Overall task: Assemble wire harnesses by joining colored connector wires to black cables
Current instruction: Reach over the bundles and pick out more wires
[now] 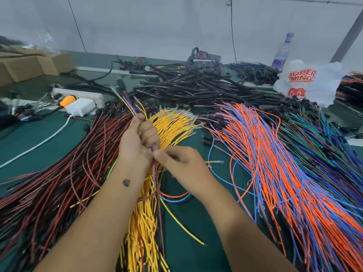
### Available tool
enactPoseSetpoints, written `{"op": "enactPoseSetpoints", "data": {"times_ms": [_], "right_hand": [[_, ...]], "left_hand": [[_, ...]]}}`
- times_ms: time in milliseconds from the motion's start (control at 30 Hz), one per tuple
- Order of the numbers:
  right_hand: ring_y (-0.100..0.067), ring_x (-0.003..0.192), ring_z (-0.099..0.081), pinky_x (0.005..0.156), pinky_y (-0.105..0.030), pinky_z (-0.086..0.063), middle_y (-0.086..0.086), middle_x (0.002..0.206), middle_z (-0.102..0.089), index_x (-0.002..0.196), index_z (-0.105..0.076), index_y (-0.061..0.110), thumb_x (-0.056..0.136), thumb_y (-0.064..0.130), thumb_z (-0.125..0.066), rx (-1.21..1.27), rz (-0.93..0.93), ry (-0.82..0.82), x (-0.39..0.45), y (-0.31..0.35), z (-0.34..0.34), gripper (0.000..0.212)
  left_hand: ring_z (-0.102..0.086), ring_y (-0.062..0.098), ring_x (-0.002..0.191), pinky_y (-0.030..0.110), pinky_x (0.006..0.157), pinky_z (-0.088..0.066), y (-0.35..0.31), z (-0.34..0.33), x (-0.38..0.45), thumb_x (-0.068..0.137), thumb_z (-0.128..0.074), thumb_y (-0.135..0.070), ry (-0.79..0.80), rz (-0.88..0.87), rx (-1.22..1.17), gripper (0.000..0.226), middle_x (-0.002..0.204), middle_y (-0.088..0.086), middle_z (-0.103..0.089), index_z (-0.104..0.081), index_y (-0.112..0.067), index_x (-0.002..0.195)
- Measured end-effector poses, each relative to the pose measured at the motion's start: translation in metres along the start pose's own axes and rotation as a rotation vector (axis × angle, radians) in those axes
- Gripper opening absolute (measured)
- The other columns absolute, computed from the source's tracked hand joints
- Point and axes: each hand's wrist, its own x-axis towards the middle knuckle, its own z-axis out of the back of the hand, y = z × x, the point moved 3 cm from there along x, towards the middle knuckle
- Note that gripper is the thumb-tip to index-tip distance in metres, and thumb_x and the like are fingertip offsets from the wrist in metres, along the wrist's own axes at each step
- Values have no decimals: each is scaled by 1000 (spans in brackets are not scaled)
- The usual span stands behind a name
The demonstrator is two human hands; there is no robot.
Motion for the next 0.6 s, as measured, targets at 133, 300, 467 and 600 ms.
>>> {"op": "enactPoseSetpoints", "data": {"times_ms": [133,300,467,600], "right_hand": [[-1,52,-41,52,-16,-32,12,58,-48,74,-62,18,82,29,-75,83,-67,63,4,5,-8,18],[-4,52,-37,52,-20,-30,5,57,-47,73,-64,6,83,9,-67,108,-133,91,5,6,-8,11],[-16,47,-52,50,-28,-43,-1,56,-62,74,-52,18,86,7,-53,199,-227,-63,7,1,4,17],[-27,64,-54,58,-40,-46,2,62,-56,82,-50,23,83,16,-57,-323,-47,-171,4,-5,12,10]], "left_hand": [[-8,3,44,22,32,-18,-5,0,-2,103,-32,-32,73,22,-216,40,42,-4,-26,-49,-15,72],[-10,2,46,17,36,-14,-6,-3,-6,104,-32,-30,110,10,-273,39,46,-5,-27,-50,-14,73],[-18,3,37,15,38,-15,-12,-7,-5,104,-28,-27,18,-148,201,31,47,-9,-24,-43,-20,78],[-16,4,37,16,36,-15,-11,-7,-5,105,-26,-26,-27,-196,359,34,48,-9,-21,-43,-19,77]]}}
